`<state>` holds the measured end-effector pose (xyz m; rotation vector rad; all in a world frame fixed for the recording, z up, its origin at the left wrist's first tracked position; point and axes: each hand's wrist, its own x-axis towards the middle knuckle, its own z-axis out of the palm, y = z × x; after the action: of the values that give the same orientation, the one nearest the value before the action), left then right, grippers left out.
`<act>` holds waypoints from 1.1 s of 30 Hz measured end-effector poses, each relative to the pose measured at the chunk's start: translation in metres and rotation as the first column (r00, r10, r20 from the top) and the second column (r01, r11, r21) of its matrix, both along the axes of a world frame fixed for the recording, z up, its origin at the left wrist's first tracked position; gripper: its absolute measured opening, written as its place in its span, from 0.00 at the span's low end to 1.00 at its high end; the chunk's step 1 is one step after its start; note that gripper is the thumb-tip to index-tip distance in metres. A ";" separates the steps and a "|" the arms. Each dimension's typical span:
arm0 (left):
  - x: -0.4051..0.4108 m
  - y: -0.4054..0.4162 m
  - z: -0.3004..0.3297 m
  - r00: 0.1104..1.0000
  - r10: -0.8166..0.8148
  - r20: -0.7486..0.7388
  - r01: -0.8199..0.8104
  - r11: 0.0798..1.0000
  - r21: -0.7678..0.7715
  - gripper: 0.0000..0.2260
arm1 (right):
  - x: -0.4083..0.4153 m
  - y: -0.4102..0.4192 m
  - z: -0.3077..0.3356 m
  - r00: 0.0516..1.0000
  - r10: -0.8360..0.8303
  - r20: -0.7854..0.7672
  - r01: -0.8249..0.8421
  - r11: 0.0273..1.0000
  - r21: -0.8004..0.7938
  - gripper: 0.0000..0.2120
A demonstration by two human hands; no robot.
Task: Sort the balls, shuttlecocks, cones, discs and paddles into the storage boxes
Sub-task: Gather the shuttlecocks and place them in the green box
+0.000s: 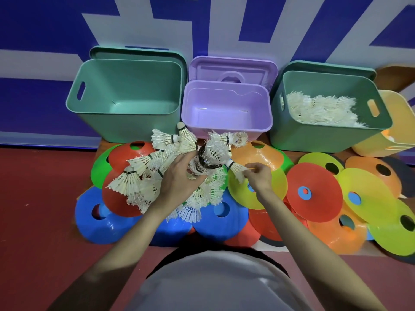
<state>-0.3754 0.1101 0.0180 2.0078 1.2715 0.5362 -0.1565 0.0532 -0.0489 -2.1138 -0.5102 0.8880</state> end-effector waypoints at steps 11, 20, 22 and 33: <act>0.011 0.001 0.004 0.989 0.004 -0.145 0.005 0.998 0.061 0.28 | -0.021 -0.029 0.105 0.814 -0.076 0.575 -0.329 0.756 0.566 0.14; 0.015 0.004 0.007 0.983 -0.072 -0.168 0.083 0.995 0.060 0.29 | -0.014 -0.028 0.089 0.467 0.297 0.833 -0.747 0.636 0.192 0.10; 0.016 0.005 0.008 0.982 -0.102 -0.159 0.109 0.993 0.036 0.30 | -0.016 -0.024 0.088 0.467 0.326 0.822 -0.761 0.621 0.186 0.12; 0.007 0.015 0.001 0.982 0.048 0.184 -0.013 0.982 -0.187 0.31 | -0.038 -0.007 0.092 0.768 0.261 0.585 -0.586 0.656 0.476 0.17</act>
<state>-0.3689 0.1246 0.0193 1.7435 1.1923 0.5856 -0.1943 0.0464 0.0430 -1.5419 -1.4268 0.3213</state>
